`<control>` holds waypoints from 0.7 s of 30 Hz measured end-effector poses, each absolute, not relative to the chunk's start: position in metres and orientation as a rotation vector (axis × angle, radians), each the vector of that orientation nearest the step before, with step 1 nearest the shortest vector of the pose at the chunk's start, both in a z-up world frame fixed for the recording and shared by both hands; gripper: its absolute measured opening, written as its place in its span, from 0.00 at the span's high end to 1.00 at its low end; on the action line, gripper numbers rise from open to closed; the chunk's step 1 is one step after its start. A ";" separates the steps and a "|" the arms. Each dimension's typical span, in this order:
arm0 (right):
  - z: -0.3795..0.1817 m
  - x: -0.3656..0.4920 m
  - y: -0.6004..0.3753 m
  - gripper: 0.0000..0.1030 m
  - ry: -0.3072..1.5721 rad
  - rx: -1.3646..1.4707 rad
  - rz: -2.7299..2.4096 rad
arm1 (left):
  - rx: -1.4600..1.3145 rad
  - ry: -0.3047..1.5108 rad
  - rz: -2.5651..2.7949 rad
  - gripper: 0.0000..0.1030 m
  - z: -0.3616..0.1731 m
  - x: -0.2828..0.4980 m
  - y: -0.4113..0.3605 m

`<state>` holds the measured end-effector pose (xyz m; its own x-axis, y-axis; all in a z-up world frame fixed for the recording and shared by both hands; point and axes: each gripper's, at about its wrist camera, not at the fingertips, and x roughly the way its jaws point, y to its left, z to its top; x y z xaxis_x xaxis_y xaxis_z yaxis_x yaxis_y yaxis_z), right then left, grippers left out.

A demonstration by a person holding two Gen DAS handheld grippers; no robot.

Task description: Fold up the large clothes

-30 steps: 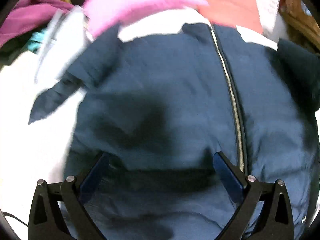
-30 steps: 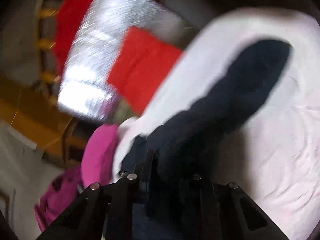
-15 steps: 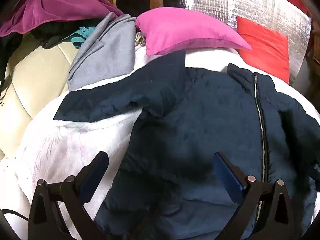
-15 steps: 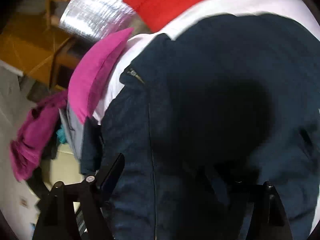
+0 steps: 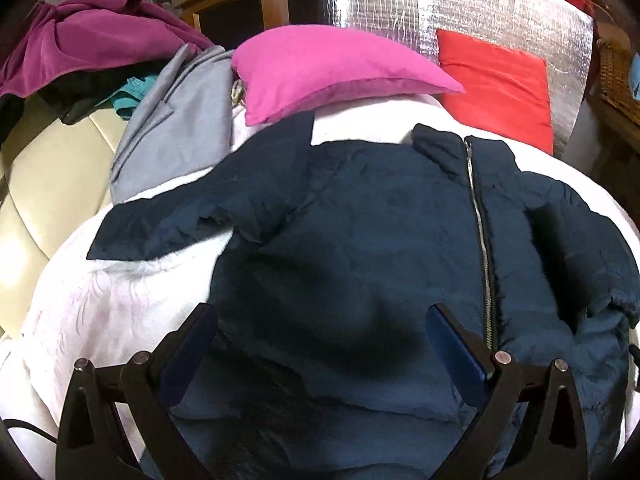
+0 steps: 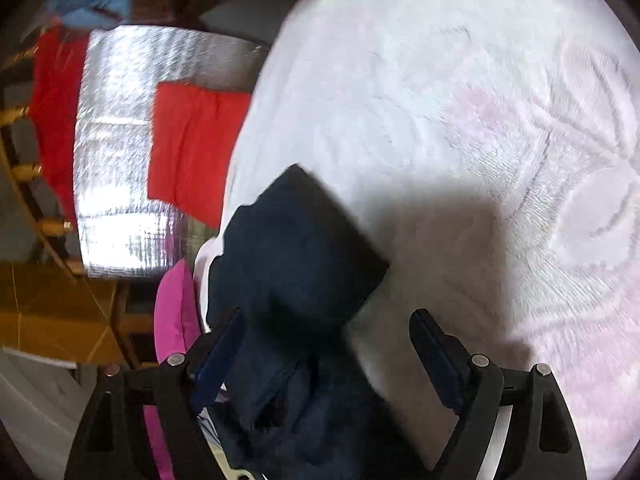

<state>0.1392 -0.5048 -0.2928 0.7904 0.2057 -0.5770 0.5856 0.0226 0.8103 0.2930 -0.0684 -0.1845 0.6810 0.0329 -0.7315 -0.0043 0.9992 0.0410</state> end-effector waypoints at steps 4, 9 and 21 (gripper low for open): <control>-0.293 0.144 -0.506 0.16 0.572 1.553 -0.324 | 0.070 0.812 0.012 0.00 -0.182 0.288 -0.076; -0.295 0.162 -0.503 0.36 0.560 1.509 -0.325 | 0.098 0.804 0.004 0.00 -0.183 0.285 -0.080; -0.205 0.172 -0.447 0.69 0.486 1.106 -0.347 | -0.002 0.789 0.035 0.00 -0.167 0.284 -0.046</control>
<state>0.1725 -0.4466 -0.2047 0.8439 -0.0274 -0.5358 0.4978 0.4124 0.7630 0.2845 -0.0458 -0.1674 0.7037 0.0309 -0.7099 -0.0321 0.9994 0.0116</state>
